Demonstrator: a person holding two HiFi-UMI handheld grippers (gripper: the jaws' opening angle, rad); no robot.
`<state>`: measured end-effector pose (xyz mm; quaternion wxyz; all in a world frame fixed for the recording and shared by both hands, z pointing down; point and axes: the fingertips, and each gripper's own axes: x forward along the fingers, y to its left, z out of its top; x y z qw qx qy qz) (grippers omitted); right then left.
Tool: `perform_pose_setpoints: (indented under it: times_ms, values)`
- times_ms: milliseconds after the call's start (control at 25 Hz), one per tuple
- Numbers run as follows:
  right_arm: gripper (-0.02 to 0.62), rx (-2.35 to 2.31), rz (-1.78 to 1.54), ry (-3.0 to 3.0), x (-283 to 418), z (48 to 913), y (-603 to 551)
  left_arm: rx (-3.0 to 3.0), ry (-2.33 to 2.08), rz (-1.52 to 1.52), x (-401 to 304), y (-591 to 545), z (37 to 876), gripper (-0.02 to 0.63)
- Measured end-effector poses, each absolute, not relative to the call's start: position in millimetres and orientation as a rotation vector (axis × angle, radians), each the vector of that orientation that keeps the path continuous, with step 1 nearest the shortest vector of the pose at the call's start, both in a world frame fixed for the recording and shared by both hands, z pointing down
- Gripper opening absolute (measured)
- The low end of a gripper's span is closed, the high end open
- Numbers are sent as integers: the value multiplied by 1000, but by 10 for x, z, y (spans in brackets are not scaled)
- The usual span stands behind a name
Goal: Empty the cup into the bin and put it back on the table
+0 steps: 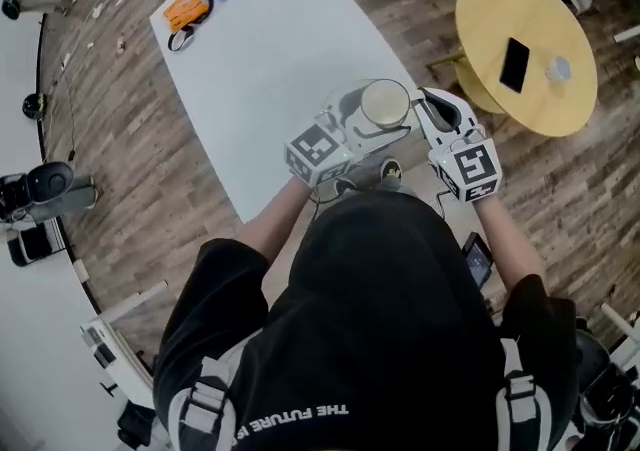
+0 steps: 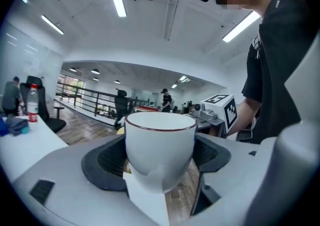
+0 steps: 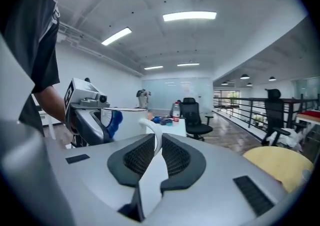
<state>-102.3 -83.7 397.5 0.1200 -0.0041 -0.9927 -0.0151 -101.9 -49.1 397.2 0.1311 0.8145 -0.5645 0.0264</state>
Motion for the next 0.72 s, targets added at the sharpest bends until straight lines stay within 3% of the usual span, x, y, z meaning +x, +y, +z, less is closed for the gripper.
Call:
perform_pose_setpoints:
  times_ms: [360, 720]
  values:
    - [49, -641, -124, -2818, -2455, 4117, 622, 1983, -2101, 46, -2308, 931, 4128, 377]
    - [49, -626, -138, -2729, -2855, 4567, 753, 1914, -2113, 133, -2672, 1042, 4572, 377]
